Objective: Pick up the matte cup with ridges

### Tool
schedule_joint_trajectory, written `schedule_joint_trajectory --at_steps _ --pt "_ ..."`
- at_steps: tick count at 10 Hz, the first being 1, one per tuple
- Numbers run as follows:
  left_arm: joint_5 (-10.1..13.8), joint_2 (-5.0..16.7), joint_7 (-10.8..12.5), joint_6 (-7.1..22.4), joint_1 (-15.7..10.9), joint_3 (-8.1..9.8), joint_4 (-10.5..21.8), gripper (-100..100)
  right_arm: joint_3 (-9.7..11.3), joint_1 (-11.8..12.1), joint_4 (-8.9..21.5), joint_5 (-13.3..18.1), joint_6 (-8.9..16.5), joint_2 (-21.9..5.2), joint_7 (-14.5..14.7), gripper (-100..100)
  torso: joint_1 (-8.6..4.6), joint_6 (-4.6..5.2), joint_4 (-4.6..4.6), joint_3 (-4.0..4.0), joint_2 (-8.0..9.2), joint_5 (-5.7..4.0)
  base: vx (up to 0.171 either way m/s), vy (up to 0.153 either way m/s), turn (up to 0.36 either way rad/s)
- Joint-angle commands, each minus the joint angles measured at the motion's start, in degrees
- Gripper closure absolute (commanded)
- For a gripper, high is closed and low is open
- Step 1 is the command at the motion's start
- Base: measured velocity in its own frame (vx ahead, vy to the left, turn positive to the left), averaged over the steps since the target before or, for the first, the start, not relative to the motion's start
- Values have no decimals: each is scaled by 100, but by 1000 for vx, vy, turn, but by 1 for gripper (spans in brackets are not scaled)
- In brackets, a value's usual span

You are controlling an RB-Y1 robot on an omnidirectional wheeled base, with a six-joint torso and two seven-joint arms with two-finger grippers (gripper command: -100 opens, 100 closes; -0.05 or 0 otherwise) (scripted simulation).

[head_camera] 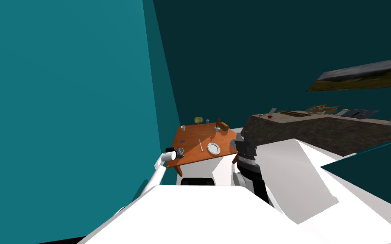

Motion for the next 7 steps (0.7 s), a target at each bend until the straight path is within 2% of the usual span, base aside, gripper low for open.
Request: schedule_joint_trajectory --at_steps 1,2,3,5,6,7 --pt "0 0 0 0 0 0 0 -100 0 0 0 0 0 0 0 0 0 0 0 0 0 0 17 31 -7" --pt "-1 -2 10 22 2 -3 14 0 0 0 0 0 0 0 0 0 -13 0 1 3 6 -3 3 6 1" --pt "-17 -58 -57 -141 -8 4 188 -100 1 0 0 0 0 1 0 0 -22 0 3 6 11 -5 30 5 -9" --pt "-37 -129 -140 -342 -20 12 409 -100 1 0 0 0 0 1 0 0 -28 1 0 0 -1 -6 50 -3 -8" --pt "-15 -96 -116 -271 -20 12 350 -100 1 0 0 0 0 1 0 0 -30 1 -1 -3 -5 -7 25 -3 0" --pt "-14 -99 -128 -296 -20 13 364 100 1 0 0 0 0 1 0 0 -29 1 1 1 2 -7 0 0 0"
